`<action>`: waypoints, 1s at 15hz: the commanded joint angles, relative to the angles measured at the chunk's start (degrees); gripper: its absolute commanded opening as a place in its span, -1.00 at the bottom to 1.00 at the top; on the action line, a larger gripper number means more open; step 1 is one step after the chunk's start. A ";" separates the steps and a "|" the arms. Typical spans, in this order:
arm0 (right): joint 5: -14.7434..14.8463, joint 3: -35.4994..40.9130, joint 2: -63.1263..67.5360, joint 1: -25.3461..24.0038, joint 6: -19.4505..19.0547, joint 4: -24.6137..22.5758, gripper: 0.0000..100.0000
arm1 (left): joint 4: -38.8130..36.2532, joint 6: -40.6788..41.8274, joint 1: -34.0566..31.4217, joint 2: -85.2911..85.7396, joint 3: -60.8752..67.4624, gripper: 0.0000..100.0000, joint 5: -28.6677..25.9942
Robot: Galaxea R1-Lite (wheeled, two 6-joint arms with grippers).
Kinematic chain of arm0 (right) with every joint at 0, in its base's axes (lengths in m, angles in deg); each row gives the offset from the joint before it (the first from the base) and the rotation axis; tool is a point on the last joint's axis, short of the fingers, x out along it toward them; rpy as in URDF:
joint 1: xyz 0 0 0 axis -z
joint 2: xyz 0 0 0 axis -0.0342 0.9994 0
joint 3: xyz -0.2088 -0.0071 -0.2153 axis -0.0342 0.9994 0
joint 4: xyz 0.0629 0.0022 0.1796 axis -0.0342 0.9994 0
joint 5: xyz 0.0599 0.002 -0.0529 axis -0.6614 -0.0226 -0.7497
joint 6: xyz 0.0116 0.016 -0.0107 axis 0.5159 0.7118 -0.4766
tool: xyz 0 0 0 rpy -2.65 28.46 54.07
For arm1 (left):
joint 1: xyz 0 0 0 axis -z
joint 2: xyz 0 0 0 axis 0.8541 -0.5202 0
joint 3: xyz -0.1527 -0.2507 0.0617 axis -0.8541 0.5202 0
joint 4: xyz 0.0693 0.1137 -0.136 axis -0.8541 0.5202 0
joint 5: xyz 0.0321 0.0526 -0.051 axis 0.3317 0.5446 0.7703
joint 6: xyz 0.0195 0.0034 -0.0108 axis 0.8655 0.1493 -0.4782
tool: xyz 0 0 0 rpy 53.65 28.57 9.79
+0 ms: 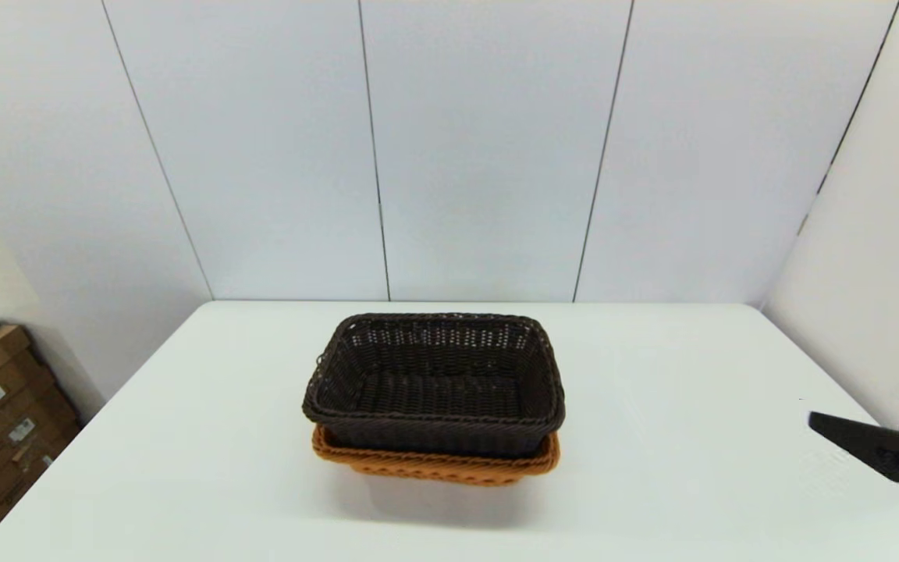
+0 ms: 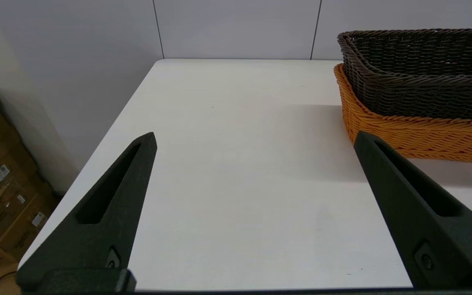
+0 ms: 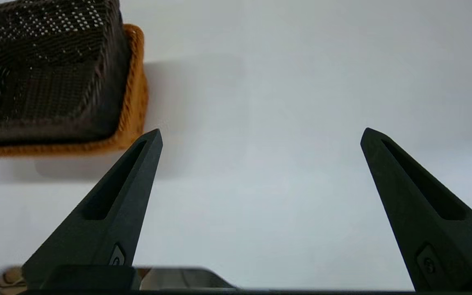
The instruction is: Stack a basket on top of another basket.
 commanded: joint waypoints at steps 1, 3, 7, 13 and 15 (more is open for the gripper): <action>0.35 4.35 -20.60 4.76 -1.97 11.63 1.00 | 0.00 -0.03 0.02 0.01 0.00 1.00 0.04; 0.09 4.70 -25.26 8.01 -3.72 14.35 1.00 | 0.00 -0.03 0.02 0.01 0.00 1.00 0.04; -0.61 7.95 -33.43 15.22 -3.81 14.88 1.00 | 0.00 -0.03 0.02 0.01 0.00 1.00 0.04; 4.57 9.00 -36.77 18.29 -3.64 14.88 1.00 | 0.00 -0.03 0.02 0.01 0.00 1.00 0.04; 3.34 8.48 -38.09 22.78 -5.04 14.62 1.00 | 0.00 -0.03 0.02 0.01 0.00 1.00 0.04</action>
